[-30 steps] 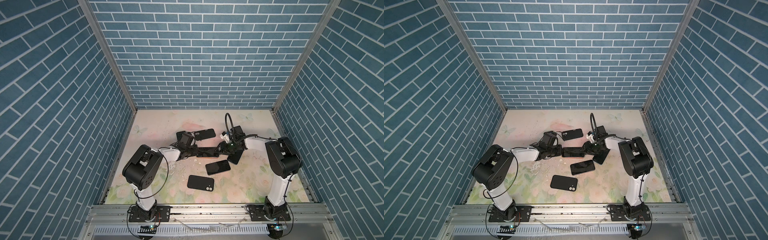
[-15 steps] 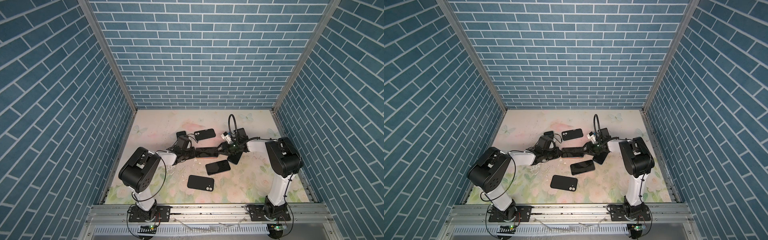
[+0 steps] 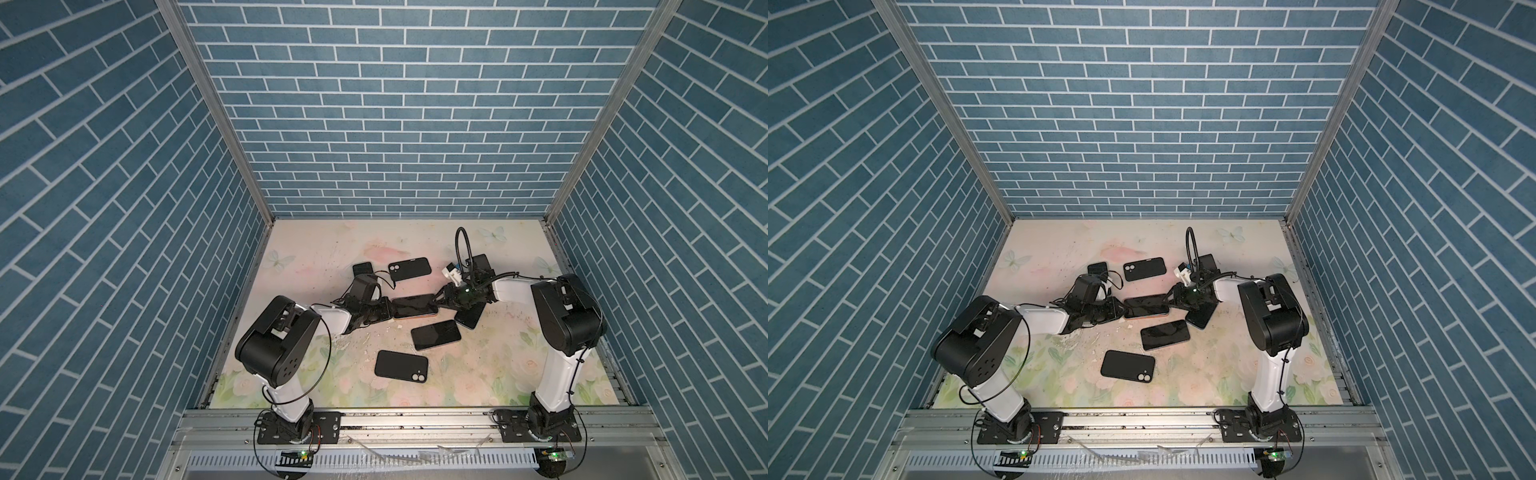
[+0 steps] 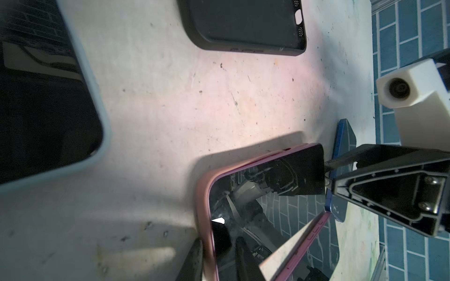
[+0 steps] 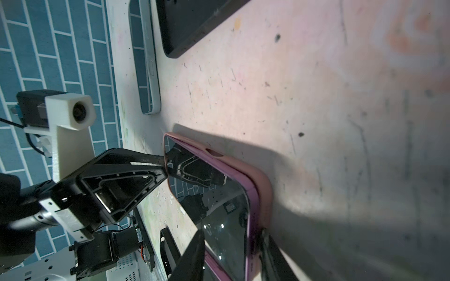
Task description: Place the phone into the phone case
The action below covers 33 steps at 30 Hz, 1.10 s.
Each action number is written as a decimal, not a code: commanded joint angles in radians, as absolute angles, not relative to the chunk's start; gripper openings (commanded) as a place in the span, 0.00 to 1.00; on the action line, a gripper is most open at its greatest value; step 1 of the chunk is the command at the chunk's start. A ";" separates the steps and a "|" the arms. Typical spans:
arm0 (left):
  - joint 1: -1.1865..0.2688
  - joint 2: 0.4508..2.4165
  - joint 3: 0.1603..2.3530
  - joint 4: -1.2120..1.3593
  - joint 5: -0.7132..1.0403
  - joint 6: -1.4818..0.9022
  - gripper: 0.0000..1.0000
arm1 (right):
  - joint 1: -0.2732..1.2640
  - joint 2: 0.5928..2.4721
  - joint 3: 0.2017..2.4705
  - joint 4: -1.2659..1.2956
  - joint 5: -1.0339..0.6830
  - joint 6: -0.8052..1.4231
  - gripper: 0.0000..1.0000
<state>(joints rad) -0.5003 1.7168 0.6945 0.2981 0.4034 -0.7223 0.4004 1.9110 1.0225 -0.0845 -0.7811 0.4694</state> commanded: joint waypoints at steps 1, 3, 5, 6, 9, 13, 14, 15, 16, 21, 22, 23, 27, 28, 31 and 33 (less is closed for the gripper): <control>-0.511 1.725 0.681 0.295 0.454 -0.731 0.26 | 0.420 1.876 1.045 -0.160 -0.714 0.408 0.33; -0.511 1.731 0.680 0.300 0.453 -0.734 0.26 | 0.425 1.875 1.047 -0.175 -0.693 0.402 0.29; -0.511 1.735 0.676 0.307 0.455 -0.739 0.26 | 0.431 1.875 1.049 -0.188 -0.675 0.396 0.26; -0.511 1.736 0.675 0.309 0.455 -0.739 0.26 | 0.434 1.877 1.054 -0.194 -0.669 0.392 0.24; -0.511 1.737 0.670 0.321 0.454 -0.745 0.26 | 0.447 1.891 1.061 -0.209 -0.652 0.387 0.14; -0.512 1.743 0.666 0.331 0.456 -0.750 0.26 | 0.477 1.909 1.073 -0.220 -0.639 0.385 0.07; -0.511 1.744 0.666 0.334 0.457 -0.753 0.26 | 0.488 1.914 1.077 -0.222 -0.634 0.387 0.05; -0.511 1.745 0.664 0.337 0.457 -0.755 0.26 | 0.497 1.920 1.082 -0.227 -0.634 0.385 0.05; -0.511 1.746 0.665 0.339 0.457 -0.757 0.26 | 0.505 1.925 1.084 -0.229 -0.633 0.385 0.04; -0.511 1.743 0.663 0.348 0.458 -0.761 0.26 | 0.524 1.947 1.086 -0.223 -0.639 0.398 0.03; -0.511 1.744 0.663 0.347 0.458 -0.762 0.26 | 0.526 1.949 1.085 -0.222 -0.640 0.399 0.03; -0.511 1.743 0.663 0.348 0.456 -0.764 0.26 | 0.526 1.951 1.085 -0.220 -0.641 0.401 0.03; -0.511 1.729 0.657 0.348 0.448 -0.765 0.31 | 0.524 1.948 1.087 -0.218 -0.648 0.406 0.04; -0.512 1.724 0.654 0.348 0.446 -0.767 0.33 | 0.521 1.944 1.086 -0.217 -0.650 0.408 0.05; -0.511 1.693 0.643 0.334 0.421 -0.760 0.48 | 0.499 1.921 1.080 -0.203 -0.661 0.425 0.14; -0.511 1.669 0.640 0.313 0.403 -0.750 0.56 | 0.478 1.899 1.073 -0.199 -0.651 0.436 0.18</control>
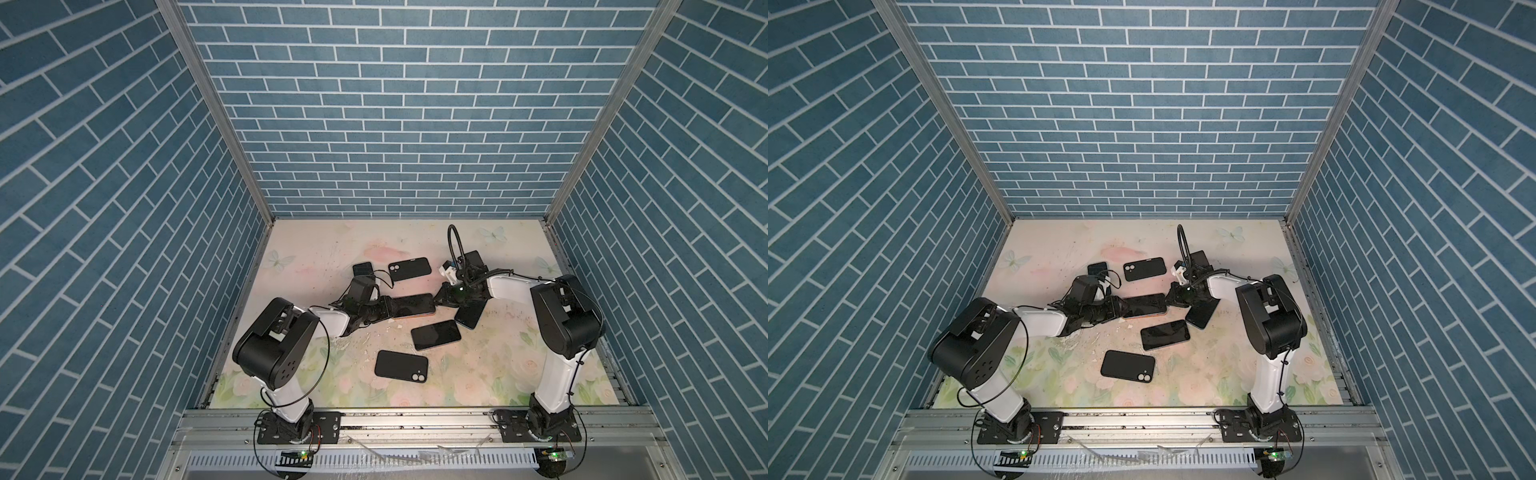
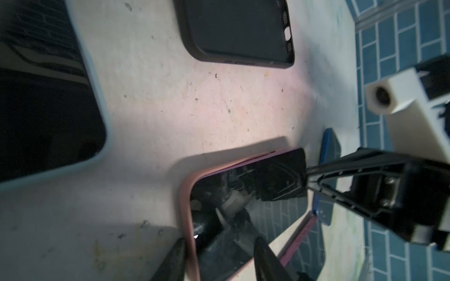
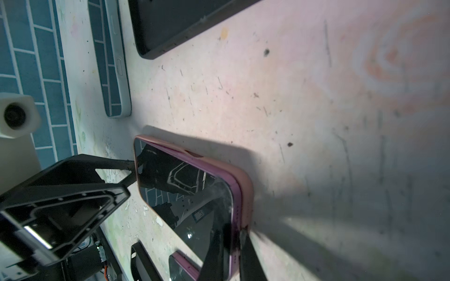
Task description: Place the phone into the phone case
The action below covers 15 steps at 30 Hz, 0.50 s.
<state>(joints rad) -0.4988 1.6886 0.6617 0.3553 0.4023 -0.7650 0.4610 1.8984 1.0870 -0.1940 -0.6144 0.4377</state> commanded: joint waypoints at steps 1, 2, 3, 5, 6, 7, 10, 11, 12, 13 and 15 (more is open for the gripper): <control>-0.511 1.657 0.640 0.304 0.394 -0.745 0.60 | 0.468 1.887 1.070 -0.200 -0.643 0.436 0.21; -0.511 1.646 0.639 0.292 0.388 -0.739 0.64 | 0.460 1.873 1.067 -0.204 -0.632 0.435 0.24; -0.512 1.638 0.640 0.282 0.384 -0.735 0.67 | 0.456 1.862 1.064 -0.207 -0.619 0.433 0.27; -0.511 1.625 0.642 0.267 0.378 -0.727 0.72 | 0.453 1.844 1.063 -0.225 -0.592 0.425 0.35; -0.510 1.622 0.640 0.260 0.374 -0.724 0.74 | 0.452 1.839 1.064 -0.231 -0.585 0.423 0.38; -0.512 1.620 0.640 0.257 0.372 -0.723 0.76 | 0.452 1.838 1.064 -0.234 -0.584 0.422 0.40; -0.511 1.629 0.638 0.256 0.376 -0.722 0.80 | 0.452 1.848 1.063 -0.237 -0.593 0.428 0.45; -0.509 1.636 0.634 0.256 0.377 -0.725 0.82 | 0.452 1.853 1.063 -0.234 -0.597 0.432 0.45; -0.509 1.640 0.632 0.258 0.377 -0.727 0.84 | 0.453 1.856 1.062 -0.229 -0.602 0.436 0.46; -0.509 1.647 0.630 0.262 0.378 -0.732 0.86 | 0.452 1.859 1.060 -0.223 -0.605 0.441 0.47; -0.507 1.663 0.629 0.271 0.383 -0.748 0.89 | 0.453 1.865 1.055 -0.211 -0.609 0.450 0.48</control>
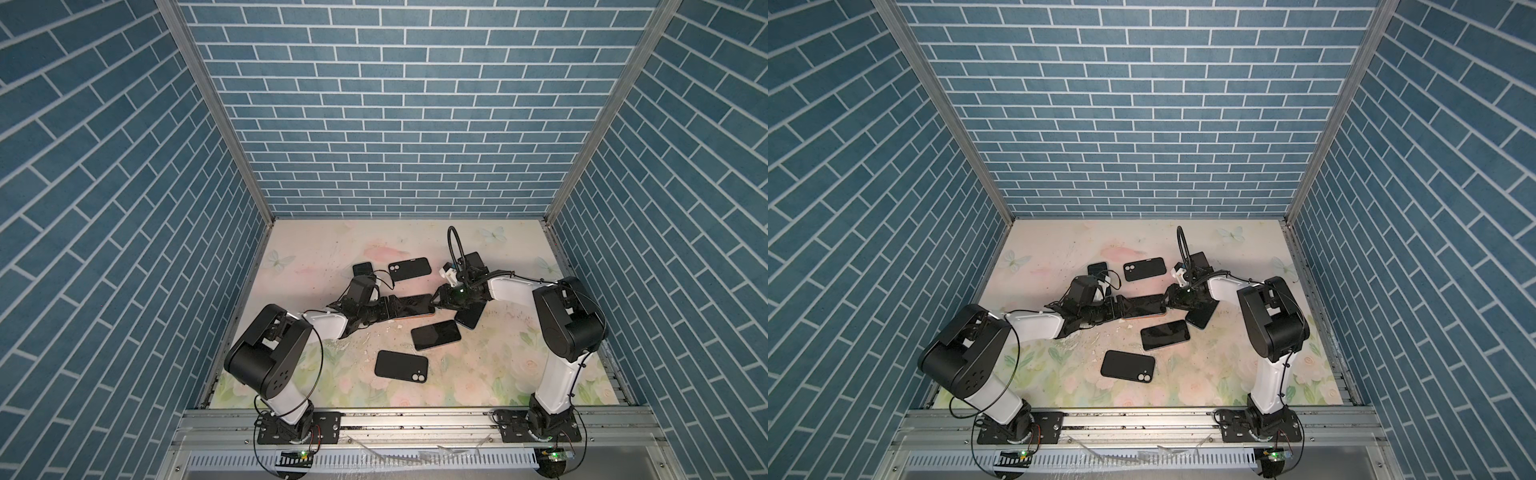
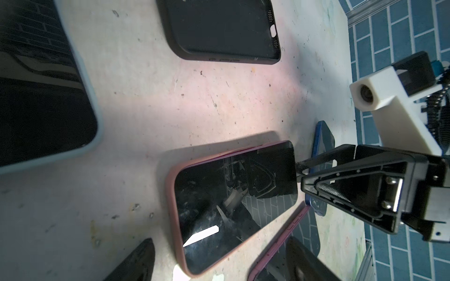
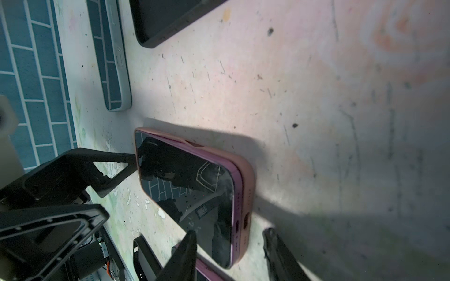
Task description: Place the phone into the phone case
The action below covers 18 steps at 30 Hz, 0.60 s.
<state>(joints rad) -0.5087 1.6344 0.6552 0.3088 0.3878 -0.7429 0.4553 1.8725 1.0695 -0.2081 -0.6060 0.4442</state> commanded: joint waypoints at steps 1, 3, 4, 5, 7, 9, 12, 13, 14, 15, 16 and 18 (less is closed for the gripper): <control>-0.505 1.671 0.628 0.275 0.388 -0.752 0.90 | 0.455 1.869 1.054 -0.207 -0.614 0.455 0.48; -0.499 1.694 0.628 0.295 0.406 -0.768 0.91 | 0.459 1.880 1.055 -0.200 -0.620 0.459 0.48; -0.499 1.704 0.629 0.305 0.414 -0.773 0.91 | 0.462 1.885 1.055 -0.199 -0.621 0.460 0.48; -0.497 1.717 0.632 0.313 0.423 -0.780 0.91 | 0.463 1.891 1.055 -0.197 -0.622 0.463 0.48; -0.496 1.741 0.633 0.338 0.440 -0.795 0.91 | 0.466 1.901 1.055 -0.184 -0.631 0.473 0.48; -0.495 1.760 0.633 0.366 0.463 -0.809 0.90 | 0.474 1.915 1.053 -0.173 -0.640 0.481 0.48; -0.495 1.780 0.641 0.394 0.497 -0.817 0.87 | 0.489 1.932 1.053 -0.161 -0.645 0.486 0.47; -0.495 1.784 0.642 0.403 0.508 -0.819 0.86 | 0.493 1.938 1.052 -0.156 -0.649 0.489 0.47; -0.496 1.787 0.644 0.416 0.518 -0.824 0.85 | 0.496 1.946 1.053 -0.151 -0.652 0.492 0.47; -0.496 1.788 0.643 0.425 0.527 -0.825 0.85 | 0.498 1.952 1.051 -0.144 -0.655 0.494 0.46; -0.496 1.786 0.643 0.435 0.536 -0.827 0.83 | 0.501 1.958 1.049 -0.137 -0.657 0.500 0.46; -0.496 1.773 0.637 0.464 0.545 -0.834 0.82 | 0.502 1.969 1.042 -0.121 -0.663 0.510 0.45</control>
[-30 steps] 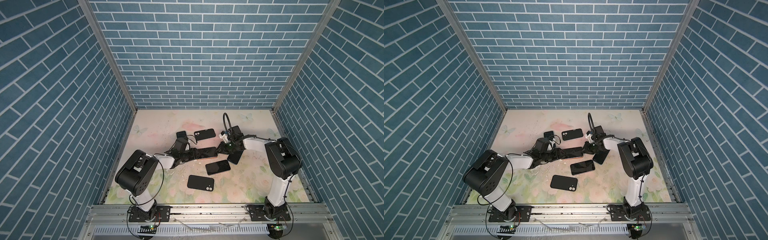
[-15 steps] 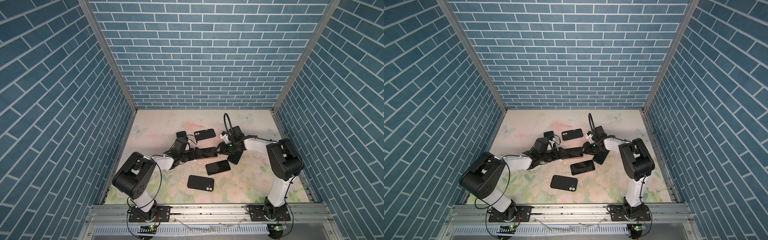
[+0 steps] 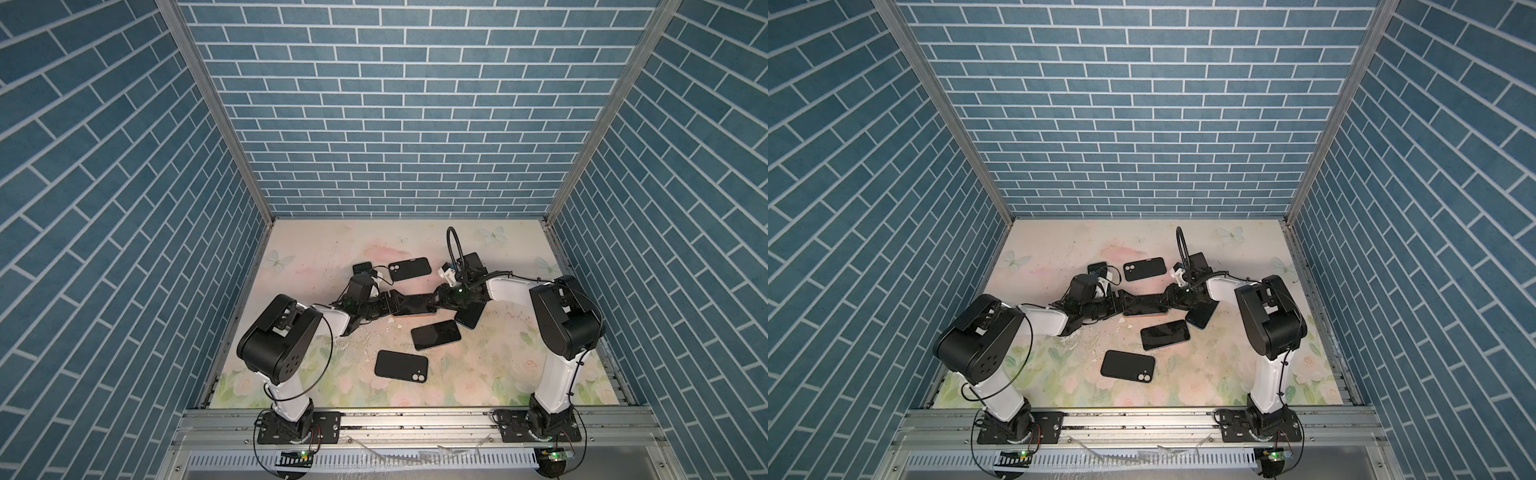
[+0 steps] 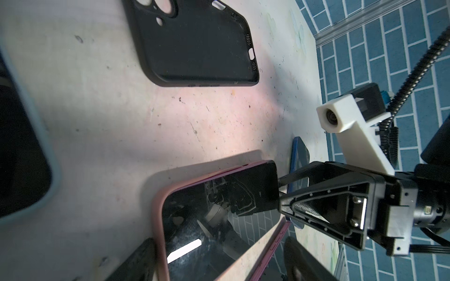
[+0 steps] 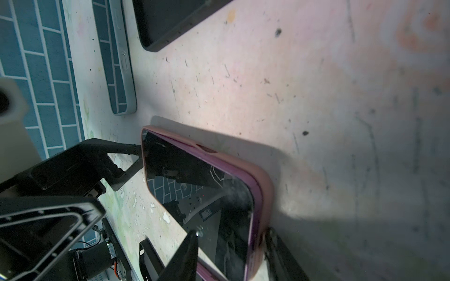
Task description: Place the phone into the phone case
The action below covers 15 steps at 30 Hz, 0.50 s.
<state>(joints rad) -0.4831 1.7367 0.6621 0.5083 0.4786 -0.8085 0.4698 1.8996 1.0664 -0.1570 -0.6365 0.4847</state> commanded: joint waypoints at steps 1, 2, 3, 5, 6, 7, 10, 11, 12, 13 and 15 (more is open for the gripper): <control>-0.496 1.761 0.632 0.487 0.550 -0.842 0.81 | 0.503 1.973 1.037 -0.111 -0.664 0.512 0.45; -0.496 1.749 0.629 0.506 0.553 -0.850 0.81 | 0.503 1.977 1.032 -0.105 -0.665 0.515 0.45; -0.496 1.737 0.627 0.520 0.554 -0.855 0.80 | 0.503 1.980 1.029 -0.102 -0.665 0.515 0.44; -0.496 1.708 0.625 0.551 0.560 -0.865 0.79 | 0.503 1.986 1.023 -0.097 -0.665 0.515 0.44; -0.495 1.695 0.626 0.561 0.561 -0.868 0.79 | 0.503 1.989 1.020 -0.093 -0.666 0.515 0.44; -0.496 1.684 0.626 0.572 0.565 -0.871 0.78 | 0.502 1.993 1.018 -0.092 -0.665 0.515 0.44; -0.498 1.653 0.623 0.600 0.572 -0.880 0.77 | 0.502 2.003 1.015 -0.088 -0.664 0.515 0.44; -0.498 1.642 0.622 0.603 0.572 -0.883 0.77 | 0.502 2.006 1.015 -0.087 -0.663 0.516 0.44; -0.497 1.635 0.621 0.604 0.572 -0.882 0.76 | 0.502 2.008 1.013 -0.086 -0.663 0.517 0.44; -0.497 1.625 0.620 0.600 0.571 -0.882 0.76 | 0.502 2.009 1.013 -0.084 -0.662 0.517 0.44; -0.498 1.609 0.618 0.595 0.566 -0.880 0.76 | 0.500 2.011 1.012 -0.082 -0.662 0.516 0.44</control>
